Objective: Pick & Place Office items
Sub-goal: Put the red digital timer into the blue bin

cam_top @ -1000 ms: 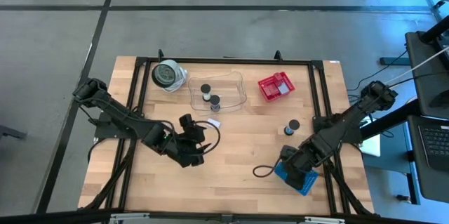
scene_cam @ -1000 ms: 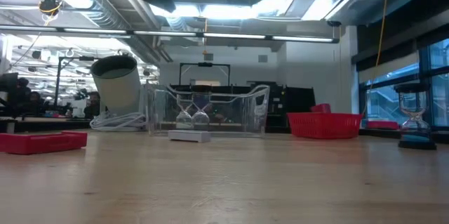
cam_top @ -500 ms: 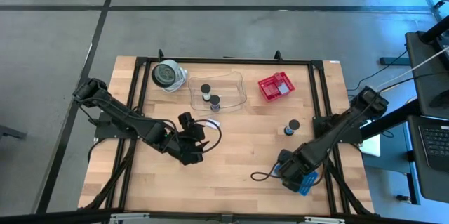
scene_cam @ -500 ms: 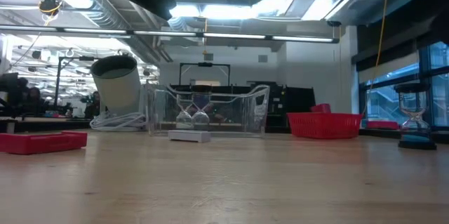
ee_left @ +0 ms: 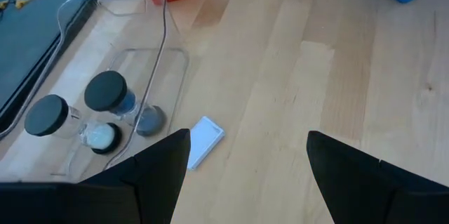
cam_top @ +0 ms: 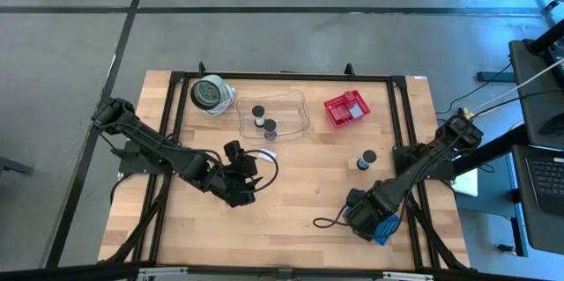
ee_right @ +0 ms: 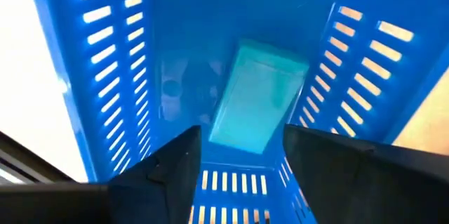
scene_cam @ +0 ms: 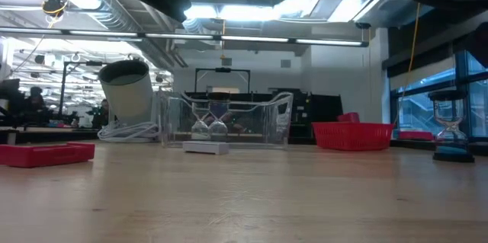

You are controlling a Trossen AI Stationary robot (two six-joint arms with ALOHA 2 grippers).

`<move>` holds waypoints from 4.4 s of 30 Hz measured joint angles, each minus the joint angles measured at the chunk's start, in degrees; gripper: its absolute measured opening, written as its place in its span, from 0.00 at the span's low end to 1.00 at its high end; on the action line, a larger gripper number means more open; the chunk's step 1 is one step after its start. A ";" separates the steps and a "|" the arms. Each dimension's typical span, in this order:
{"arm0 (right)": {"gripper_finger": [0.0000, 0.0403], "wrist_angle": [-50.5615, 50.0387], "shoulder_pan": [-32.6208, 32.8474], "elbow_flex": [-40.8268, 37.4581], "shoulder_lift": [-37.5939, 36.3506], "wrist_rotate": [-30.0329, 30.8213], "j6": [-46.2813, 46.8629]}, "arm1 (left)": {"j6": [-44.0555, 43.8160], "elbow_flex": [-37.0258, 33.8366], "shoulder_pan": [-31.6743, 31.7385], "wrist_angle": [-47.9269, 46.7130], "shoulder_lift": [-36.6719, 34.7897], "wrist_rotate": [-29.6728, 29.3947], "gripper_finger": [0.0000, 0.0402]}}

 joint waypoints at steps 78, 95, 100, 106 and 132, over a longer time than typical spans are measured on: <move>0.71 2.03 -9.30 0.09 -14.47 7.59 -17.33 | -48.16 -14.97 -4.98 3.48 10.84 24.30 0.40; 0.71 15.58 -11.62 0.09 -14.47 31.02 -30.69 | -16.57 1.20 2.74 3.64 10.60 8.17 0.42; 0.71 26.45 -11.64 0.09 -14.47 43.46 -41.68 | -6.00 5.37 4.56 7.87 10.54 1.88 0.42; 0.71 33.07 -11.51 0.66 -14.88 44.07 -46.36 | 7.54 8.27 5.65 16.96 10.51 0.35 0.42; 0.71 38.57 -7.35 4.59 -18.38 89.44 -63.04 | 55.25 8.48 10.70 79.85 10.49 -9.85 0.42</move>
